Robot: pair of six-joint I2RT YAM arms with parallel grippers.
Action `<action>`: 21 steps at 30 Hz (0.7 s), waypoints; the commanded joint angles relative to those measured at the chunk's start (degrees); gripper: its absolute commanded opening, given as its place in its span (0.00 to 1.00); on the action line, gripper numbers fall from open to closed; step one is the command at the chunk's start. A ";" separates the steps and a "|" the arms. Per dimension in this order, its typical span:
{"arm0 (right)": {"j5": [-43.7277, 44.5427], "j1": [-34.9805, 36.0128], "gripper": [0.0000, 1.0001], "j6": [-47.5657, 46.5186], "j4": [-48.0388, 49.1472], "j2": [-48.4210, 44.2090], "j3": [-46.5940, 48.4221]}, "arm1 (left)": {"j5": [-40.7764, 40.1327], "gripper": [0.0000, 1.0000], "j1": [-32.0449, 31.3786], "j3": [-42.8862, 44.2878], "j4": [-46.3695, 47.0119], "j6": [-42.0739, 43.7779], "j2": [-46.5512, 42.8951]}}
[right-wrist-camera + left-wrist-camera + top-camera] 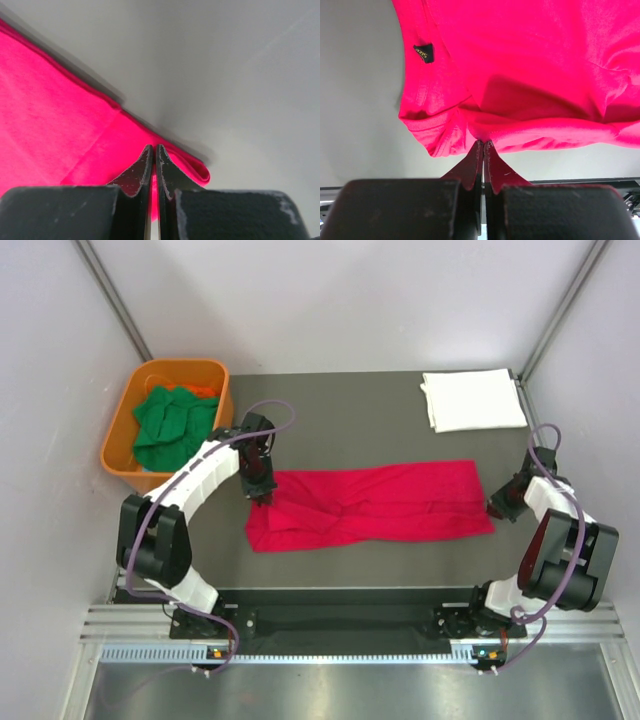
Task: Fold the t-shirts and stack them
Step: Fold the tshirt
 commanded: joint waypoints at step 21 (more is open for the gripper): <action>5.64 1.13 0.00 0.69 -2.08 5.63 8.49 | -6.76 0.00 2.74 3.31 2.88 3.71 3.77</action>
